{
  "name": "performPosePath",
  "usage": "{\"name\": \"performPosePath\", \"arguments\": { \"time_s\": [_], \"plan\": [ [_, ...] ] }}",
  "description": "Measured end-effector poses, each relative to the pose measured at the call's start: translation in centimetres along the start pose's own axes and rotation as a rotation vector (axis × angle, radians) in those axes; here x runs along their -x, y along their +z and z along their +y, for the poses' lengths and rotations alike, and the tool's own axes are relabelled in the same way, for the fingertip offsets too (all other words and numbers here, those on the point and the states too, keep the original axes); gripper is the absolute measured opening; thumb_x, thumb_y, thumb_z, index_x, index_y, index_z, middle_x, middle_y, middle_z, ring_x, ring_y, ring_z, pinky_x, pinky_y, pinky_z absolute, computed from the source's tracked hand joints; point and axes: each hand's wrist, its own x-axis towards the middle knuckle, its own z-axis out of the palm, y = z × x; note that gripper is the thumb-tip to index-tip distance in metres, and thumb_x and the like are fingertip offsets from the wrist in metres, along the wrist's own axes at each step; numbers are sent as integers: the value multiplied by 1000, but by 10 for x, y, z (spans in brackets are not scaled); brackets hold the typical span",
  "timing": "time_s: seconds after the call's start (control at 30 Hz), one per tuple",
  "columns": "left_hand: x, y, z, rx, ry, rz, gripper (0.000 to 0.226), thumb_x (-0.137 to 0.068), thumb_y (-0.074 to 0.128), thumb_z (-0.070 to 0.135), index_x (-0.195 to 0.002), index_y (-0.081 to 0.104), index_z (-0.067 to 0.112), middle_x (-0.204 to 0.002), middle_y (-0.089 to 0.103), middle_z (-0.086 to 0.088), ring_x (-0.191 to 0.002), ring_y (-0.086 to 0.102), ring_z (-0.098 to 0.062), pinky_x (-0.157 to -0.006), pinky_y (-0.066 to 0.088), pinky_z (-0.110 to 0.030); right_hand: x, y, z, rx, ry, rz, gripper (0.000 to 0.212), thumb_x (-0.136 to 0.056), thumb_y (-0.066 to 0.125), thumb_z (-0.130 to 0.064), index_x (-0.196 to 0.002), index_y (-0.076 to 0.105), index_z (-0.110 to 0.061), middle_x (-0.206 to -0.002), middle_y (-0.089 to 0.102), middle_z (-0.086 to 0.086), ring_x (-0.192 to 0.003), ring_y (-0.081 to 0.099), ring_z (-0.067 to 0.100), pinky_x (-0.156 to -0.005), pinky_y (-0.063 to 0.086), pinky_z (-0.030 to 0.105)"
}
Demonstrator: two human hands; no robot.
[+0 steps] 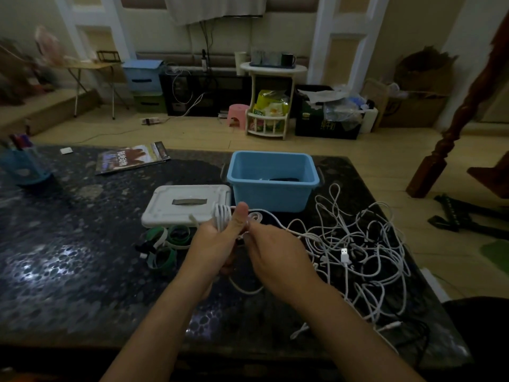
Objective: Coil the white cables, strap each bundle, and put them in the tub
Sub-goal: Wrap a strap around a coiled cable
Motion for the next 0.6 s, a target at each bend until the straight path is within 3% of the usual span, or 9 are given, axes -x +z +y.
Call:
{"name": "performPosePath", "arguments": {
  "time_s": [0.07,0.13,0.2,0.37,0.47,0.53,0.6],
  "plan": [
    [0,0,-2,-49,43,2,71,-66,67,76,-81,63,7,-63,53,-11,-54,50,-23,-53,39,-32,0,-2,-4,80,-45,-73,22,-105,41,-24,-118,57,-17,-104,68,8,-92,64,30,-74,47,38],
    [1,2,-3,-71,74,18,61,-73,74,62,-81,66,2,-63,60,-12,-56,58,-24,-56,44,-33,0,-4,-4,124,-82,-100,24,-105,41,-21,-118,59,-13,-109,67,8,-94,63,29,-75,44,38],
    [1,3,-1,-118,99,71,41,-79,70,49,-68,59,11,-52,53,-2,-49,49,-17,-53,38,-29,2,-3,-4,114,-106,-86,23,-105,41,-22,-115,60,-13,-107,67,8,-91,63,30,-72,39,36],
    [1,0,0,-234,190,203,43,-89,56,46,-62,61,13,-54,60,2,-54,56,-19,-56,43,-33,6,-2,0,-7,-50,-20,16,-98,50,-32,-106,63,-26,-97,66,-1,-89,63,24,-76,47,36],
    [2,-4,4,-188,277,293,41,-92,50,45,-62,54,18,-53,53,1,-52,49,-18,-53,40,-36,5,-1,13,88,38,-87,16,-92,56,-29,-104,67,-31,-102,62,-6,-101,58,18,-98,40,35],
    [0,-7,4,-104,290,314,42,-88,48,52,-64,55,18,-53,50,-1,-51,45,-20,-51,37,-39,4,2,20,114,68,-131,16,-93,56,-30,-104,67,-34,-106,60,-9,-108,56,15,-116,27,42],
    [-3,-8,3,-50,269,317,49,-80,43,60,-67,58,16,-52,49,-1,-50,45,-21,-51,36,-38,4,6,21,116,36,-140,18,-98,52,-31,-106,67,-34,-107,60,-10,-111,55,13,-122,15,47]
  ]
}}
